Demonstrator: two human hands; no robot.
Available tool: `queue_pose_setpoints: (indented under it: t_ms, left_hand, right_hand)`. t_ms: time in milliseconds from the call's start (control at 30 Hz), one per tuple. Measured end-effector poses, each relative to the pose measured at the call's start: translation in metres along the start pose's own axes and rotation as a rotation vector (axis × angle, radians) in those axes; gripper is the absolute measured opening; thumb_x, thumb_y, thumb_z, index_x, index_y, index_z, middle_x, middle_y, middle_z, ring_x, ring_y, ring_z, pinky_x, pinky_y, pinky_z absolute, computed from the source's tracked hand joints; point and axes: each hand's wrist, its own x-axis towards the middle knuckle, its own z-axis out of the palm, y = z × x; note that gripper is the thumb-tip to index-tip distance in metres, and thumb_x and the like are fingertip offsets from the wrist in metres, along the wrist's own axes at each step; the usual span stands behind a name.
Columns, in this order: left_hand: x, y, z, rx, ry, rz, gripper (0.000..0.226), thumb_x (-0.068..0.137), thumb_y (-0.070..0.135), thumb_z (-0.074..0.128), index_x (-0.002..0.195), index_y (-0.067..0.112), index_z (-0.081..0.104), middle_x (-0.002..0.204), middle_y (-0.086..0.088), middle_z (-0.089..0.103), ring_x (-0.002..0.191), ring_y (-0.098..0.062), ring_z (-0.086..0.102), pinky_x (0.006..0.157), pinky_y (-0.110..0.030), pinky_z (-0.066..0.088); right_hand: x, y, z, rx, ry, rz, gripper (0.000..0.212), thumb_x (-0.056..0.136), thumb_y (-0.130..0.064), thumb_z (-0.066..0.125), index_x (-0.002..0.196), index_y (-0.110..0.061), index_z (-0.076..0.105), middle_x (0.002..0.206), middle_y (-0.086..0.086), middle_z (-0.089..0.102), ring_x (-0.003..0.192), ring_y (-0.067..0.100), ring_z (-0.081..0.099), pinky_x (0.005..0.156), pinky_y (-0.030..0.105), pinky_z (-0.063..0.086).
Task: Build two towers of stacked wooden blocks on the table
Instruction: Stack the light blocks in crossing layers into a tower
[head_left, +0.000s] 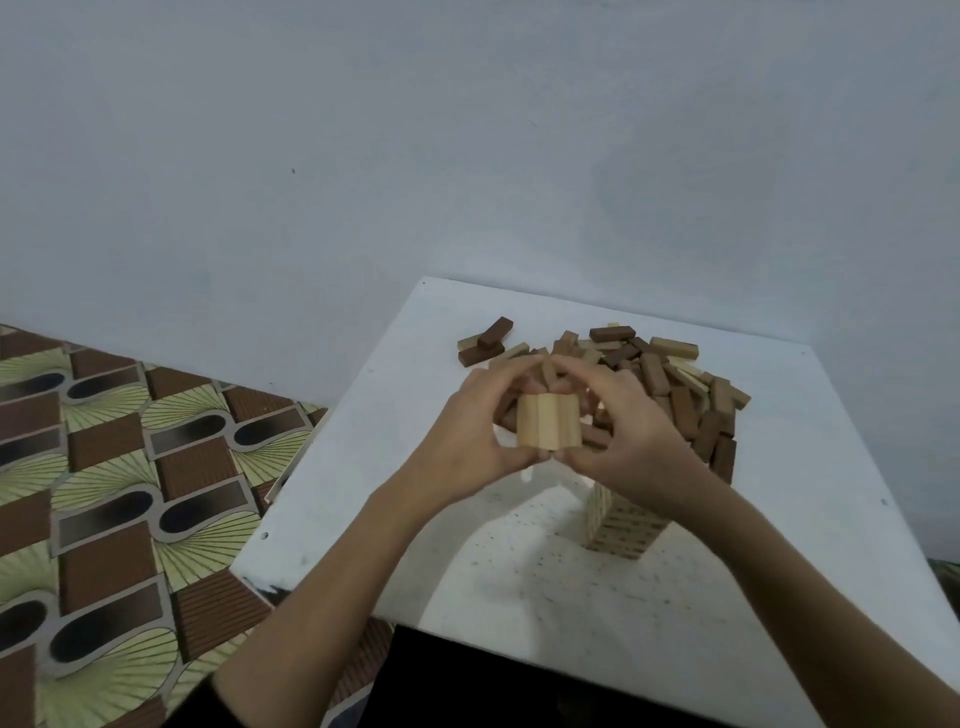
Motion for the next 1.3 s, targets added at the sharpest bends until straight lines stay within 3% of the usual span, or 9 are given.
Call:
queue_pose_setpoints:
  t_ms: [133, 233, 533, 700, 867, 1033, 1100, 1200, 1300]
  left_hand:
    - [0.009, 0.015, 0.029, -0.031, -0.078, 0.044, 0.085, 0.067, 0.014, 0.084, 0.139, 0.025, 0.04, 0.112, 0.009, 0.056, 0.109, -0.005, 0.049, 0.087, -0.006, 0.039]
    - [0.012, 0.023, 0.05, -0.021, -0.147, 0.071, 0.083, 0.068, 0.02, 0.084, 0.139, 0.023, 0.04, 0.115, 0.004, 0.057, 0.109, -0.006, 0.047, 0.087, -0.005, 0.037]
    - [0.013, 0.025, 0.065, 0.049, -0.213, 0.053, 0.084, 0.067, 0.026, 0.084, 0.139, 0.026, 0.04, 0.112, 0.012, 0.059, 0.108, -0.004, 0.049, 0.088, -0.01, 0.037]
    - [0.013, 0.023, 0.067, 0.065, -0.231, 0.013, 0.088, 0.066, 0.03, 0.085, 0.14, 0.031, 0.038, 0.118, 0.011, 0.058, 0.112, -0.002, 0.047, 0.087, -0.009, 0.036]
    - [0.011, 0.02, 0.066, 0.056, -0.256, -0.002, 0.09, 0.067, 0.032, 0.084, 0.142, 0.033, 0.033, 0.12, 0.016, 0.055, 0.115, 0.004, 0.041, 0.091, -0.006, 0.032]
    - [0.01, 0.018, 0.066, 0.073, -0.291, -0.007, 0.095, 0.067, 0.031, 0.084, 0.144, 0.034, 0.027, 0.121, 0.02, 0.051, 0.118, 0.0, 0.039, 0.101, -0.023, 0.033]
    - [0.01, 0.018, 0.067, 0.074, -0.291, -0.005, 0.095, 0.068, 0.031, 0.084, 0.144, 0.033, 0.028, 0.121, 0.019, 0.052, 0.118, 0.001, 0.039, 0.1, -0.021, 0.033]
    - [0.011, 0.018, 0.069, 0.074, -0.287, -0.002, 0.094, 0.068, 0.029, 0.083, 0.144, 0.032, 0.028, 0.12, 0.016, 0.052, 0.117, 0.001, 0.039, 0.096, -0.014, 0.032]
    - [0.01, 0.019, 0.07, 0.063, -0.273, -0.002, 0.092, 0.069, 0.027, 0.083, 0.144, 0.031, 0.029, 0.12, 0.015, 0.053, 0.116, 0.002, 0.039, 0.092, -0.007, 0.031]
  right_hand:
    - [-0.024, 0.019, -0.026, -0.074, 0.016, 0.036, 0.078, 0.073, -0.01, 0.076, 0.141, -0.024, 0.038, 0.113, -0.026, 0.046, 0.114, 0.007, 0.042, 0.094, 0.012, 0.038]
    - [-0.041, 0.034, -0.038, -0.078, 0.041, 0.082, 0.073, 0.074, -0.018, 0.077, 0.138, -0.024, 0.042, 0.116, -0.018, 0.054, 0.115, 0.006, 0.041, 0.089, 0.006, 0.033]
    - [-0.056, 0.051, -0.041, -0.052, 0.051, 0.111, 0.07, 0.073, -0.028, 0.079, 0.132, -0.034, 0.042, 0.109, -0.035, 0.047, 0.11, -0.001, 0.041, 0.09, 0.016, 0.036]
    - [-0.057, 0.058, -0.039, -0.019, 0.034, 0.119, 0.073, 0.072, -0.029, 0.079, 0.136, -0.025, 0.044, 0.118, -0.019, 0.054, 0.113, 0.002, 0.042, 0.093, 0.026, 0.04]
    - [-0.059, 0.065, -0.037, -0.021, 0.006, 0.126, 0.082, 0.071, -0.032, 0.082, 0.14, -0.027, 0.037, 0.119, -0.023, 0.048, 0.115, -0.003, 0.037, 0.094, 0.023, 0.037]
    - [-0.058, 0.064, -0.038, -0.026, -0.026, 0.111, 0.079, 0.069, -0.036, 0.081, 0.132, -0.041, 0.034, 0.116, -0.028, 0.044, 0.112, -0.008, 0.036, 0.093, 0.021, 0.036]
    - [-0.059, 0.063, -0.038, -0.015, -0.024, 0.099, 0.077, 0.07, -0.033, 0.081, 0.128, -0.045, 0.033, 0.116, -0.027, 0.045, 0.111, -0.009, 0.037, 0.093, 0.02, 0.036]
    - [-0.058, 0.063, -0.037, -0.021, -0.029, 0.099, 0.081, 0.071, -0.031, 0.081, 0.137, -0.033, 0.035, 0.124, -0.015, 0.049, 0.117, 0.004, 0.038, 0.097, 0.03, 0.037]
    - [-0.057, 0.063, -0.036, -0.023, -0.028, 0.09, 0.082, 0.071, -0.03, 0.081, 0.139, -0.031, 0.035, 0.123, -0.012, 0.05, 0.117, 0.006, 0.038, 0.097, 0.03, 0.036]
